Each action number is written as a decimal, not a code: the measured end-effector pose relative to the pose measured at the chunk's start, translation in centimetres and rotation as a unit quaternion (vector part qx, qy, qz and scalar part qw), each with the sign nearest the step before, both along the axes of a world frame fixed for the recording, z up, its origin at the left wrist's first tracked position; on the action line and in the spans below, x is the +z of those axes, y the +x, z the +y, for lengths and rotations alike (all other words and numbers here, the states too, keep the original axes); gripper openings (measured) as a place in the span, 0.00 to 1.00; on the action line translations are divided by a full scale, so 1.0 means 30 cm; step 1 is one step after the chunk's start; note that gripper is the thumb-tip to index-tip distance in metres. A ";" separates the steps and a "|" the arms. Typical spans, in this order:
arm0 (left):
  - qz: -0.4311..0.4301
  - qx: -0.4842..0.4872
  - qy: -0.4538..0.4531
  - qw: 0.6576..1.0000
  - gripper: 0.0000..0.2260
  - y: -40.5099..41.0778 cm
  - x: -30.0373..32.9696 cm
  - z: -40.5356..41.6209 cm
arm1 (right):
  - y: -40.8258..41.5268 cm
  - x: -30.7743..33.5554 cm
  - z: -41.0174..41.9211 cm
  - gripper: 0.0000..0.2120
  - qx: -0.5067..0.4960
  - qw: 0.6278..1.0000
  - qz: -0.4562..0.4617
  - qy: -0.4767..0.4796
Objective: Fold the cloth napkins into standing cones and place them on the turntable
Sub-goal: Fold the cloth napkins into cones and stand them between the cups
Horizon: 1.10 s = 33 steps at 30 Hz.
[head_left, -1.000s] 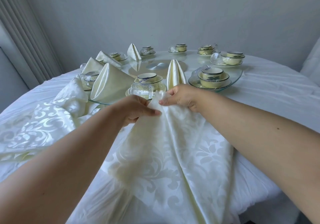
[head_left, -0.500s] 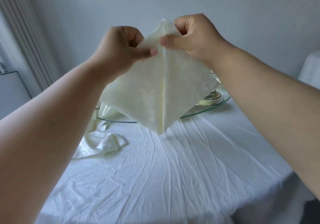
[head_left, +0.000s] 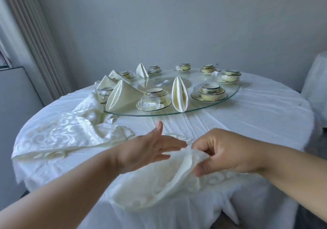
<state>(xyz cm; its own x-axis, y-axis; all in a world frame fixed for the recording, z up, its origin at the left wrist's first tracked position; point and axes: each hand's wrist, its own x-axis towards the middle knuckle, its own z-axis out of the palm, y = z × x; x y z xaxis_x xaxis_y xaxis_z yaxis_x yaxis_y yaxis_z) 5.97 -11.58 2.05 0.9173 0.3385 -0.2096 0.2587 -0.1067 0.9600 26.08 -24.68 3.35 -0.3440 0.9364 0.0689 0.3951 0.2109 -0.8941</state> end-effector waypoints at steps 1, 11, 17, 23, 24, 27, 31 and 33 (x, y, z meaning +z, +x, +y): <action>0.021 -0.008 -0.028 0.999 0.40 0.020 -0.019 0.001 | 0.000 -0.008 0.003 0.08 -0.001 1.000 -0.010 -0.009; 0.016 0.157 -0.194 0.968 0.37 0.029 -0.037 0.038 | 0.026 0.030 0.279 0.11 -0.129 0.990 0.014 -0.059; 0.080 0.248 -0.087 0.961 0.26 -0.051 -0.071 0.069 | 0.031 -0.101 0.469 0.13 -0.208 0.964 -0.142 -0.088; 0.177 0.317 0.142 0.921 0.15 -0.033 -0.119 0.057 | 0.017 -0.151 0.473 0.12 -0.221 0.952 -0.183 -0.106; 0.173 0.323 0.157 0.917 0.14 -0.029 -0.117 0.052 | 0.015 -0.146 0.471 0.12 -0.225 0.950 -0.189 -0.105; 0.176 0.344 0.223 0.895 0.15 -0.020 -0.105 0.029 | 0.005 -0.128 0.472 0.13 -0.223 0.944 -0.219 -0.104; 0.212 0.334 0.316 0.862 0.23 -0.023 -0.082 0.012 | -0.013 -0.095 0.498 0.12 -0.220 0.938 -0.255 -0.080; 0.224 0.315 0.320 0.865 0.26 -0.026 -0.075 0.015 | -0.023 -0.095 0.518 0.11 -0.213 0.935 -0.271 -0.079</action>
